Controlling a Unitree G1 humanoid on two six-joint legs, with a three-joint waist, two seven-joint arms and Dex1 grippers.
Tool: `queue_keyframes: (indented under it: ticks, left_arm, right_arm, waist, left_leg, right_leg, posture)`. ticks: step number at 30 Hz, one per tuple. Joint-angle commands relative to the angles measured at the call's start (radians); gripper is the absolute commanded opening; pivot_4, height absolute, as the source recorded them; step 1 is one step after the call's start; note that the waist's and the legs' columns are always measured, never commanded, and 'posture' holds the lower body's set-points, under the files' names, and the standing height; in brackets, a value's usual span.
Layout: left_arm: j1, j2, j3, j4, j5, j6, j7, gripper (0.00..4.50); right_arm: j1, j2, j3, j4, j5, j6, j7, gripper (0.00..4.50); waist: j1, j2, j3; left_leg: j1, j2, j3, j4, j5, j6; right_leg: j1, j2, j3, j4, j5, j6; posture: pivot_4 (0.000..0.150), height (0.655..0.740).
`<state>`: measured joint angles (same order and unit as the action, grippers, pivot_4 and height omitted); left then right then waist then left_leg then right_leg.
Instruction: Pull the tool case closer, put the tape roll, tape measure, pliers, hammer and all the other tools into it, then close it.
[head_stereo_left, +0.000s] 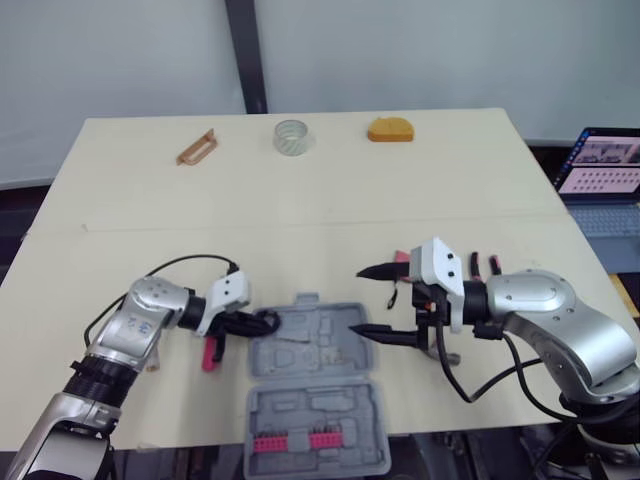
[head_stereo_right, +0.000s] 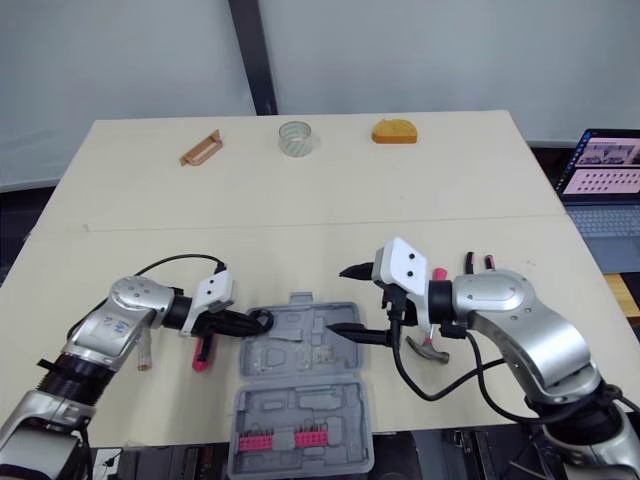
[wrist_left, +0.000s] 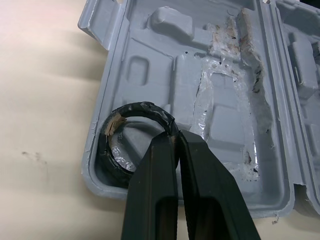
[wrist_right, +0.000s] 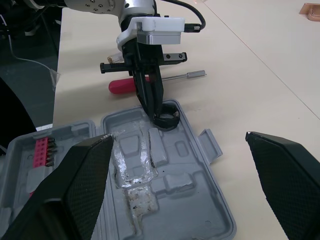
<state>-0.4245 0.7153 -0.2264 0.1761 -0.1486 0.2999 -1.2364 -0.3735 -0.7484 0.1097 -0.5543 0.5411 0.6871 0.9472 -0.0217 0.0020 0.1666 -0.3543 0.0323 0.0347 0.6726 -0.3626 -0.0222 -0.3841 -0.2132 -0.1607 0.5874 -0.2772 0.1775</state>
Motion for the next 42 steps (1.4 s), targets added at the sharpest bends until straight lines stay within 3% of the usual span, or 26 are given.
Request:
queue_keyframes:
  ticks: [1, 2, 7, 19, 22, 25, 42]
  left_arm:
    - [-0.015, -0.006, 0.007, -0.002, -0.003, -0.013, -0.005, 0.74]
    - [-0.015, -0.006, 0.008, -0.003, -0.003, -0.014, -0.005, 1.0]
    - [-0.015, -0.004, 0.013, -0.016, -0.009, -0.005, -0.01, 3.5]
    - [0.005, 0.023, 0.12, -0.141, -0.12, 0.124, 0.01, 3.5]
    - [0.02, -0.001, 0.137, -0.136, -0.128, 0.11, 0.045, 2.74]
    - [0.036, -0.027, 0.132, -0.109, -0.109, 0.077, 0.081, 1.32]
    - [0.103, -0.107, 0.127, -0.014, -0.089, -0.086, 0.166, 1.32]
  right_arm:
    - [0.005, -0.008, -0.034, -0.05, 0.022, -0.003, -0.012, 4.5]
    - [0.006, -0.008, -0.034, -0.051, 0.022, -0.003, -0.012, 4.5]
    - [0.01, -0.007, -0.037, -0.052, 0.026, -0.001, -0.012, 4.5]
    - [0.02, -0.003, -0.053, -0.06, 0.064, 0.007, -0.024, 4.5]
    - [0.021, -0.005, -0.055, -0.058, 0.065, 0.004, -0.024, 4.5]
    - [0.02, -0.007, -0.054, -0.053, 0.064, 0.0, -0.022, 4.5]
    - [0.011, -0.003, -0.045, -0.029, 0.06, -0.006, -0.013, 4.5]
  waist:
    - [0.0, 0.0, 0.0]
    - [0.001, 0.0, 0.0]
    - [0.001, 0.0, 0.0]
    - [0.003, 0.0, 0.0]
    - [0.01, 0.0, 0.0]
    - [0.018, 0.0, 0.0]
    - [0.022, -0.001, 0.0]
  left_leg:
    - [0.0, 0.0, 0.0, 0.0, 0.0, 0.0]
    - [0.0, 0.0, 0.0, 0.0, 0.0, 0.0]
    - [0.0, 0.0, 0.0, 0.001, 0.0, 0.0]
    - [0.0, 0.0, 0.0, 0.003, -0.001, 0.001]
    - [0.0, 0.0, 0.0, 0.004, -0.002, 0.001]
    - [0.0, 0.0, 0.0, 0.005, -0.003, 0.001]
    - [-0.001, 0.0, 0.0, 0.008, -0.004, 0.002]
  right_leg:
    - [0.0, 0.0, 0.0, 0.0, 0.0, 0.0]
    - [0.0, 0.0, 0.0, 0.0, 0.0, 0.0]
    - [0.0, 0.0, 0.0, 0.0, 0.0, 0.0]
    - [0.0, 0.0, 0.0, 0.0, 0.0, 0.0]
    - [0.001, 0.0, 0.0, 0.0, 0.0, 0.0]
    - [0.001, 0.0, 0.0, 0.0, 0.0, 0.0]
    - [0.002, 0.0, 0.0, 0.0, 0.0, 0.0]
  posture:
    - [0.15, 0.74]
    - [0.15, 0.74]
    - [0.15, 0.74]
    - [0.15, 0.74]
    - [0.15, 0.74]
    - [0.15, 0.74]
    - [0.15, 0.74]
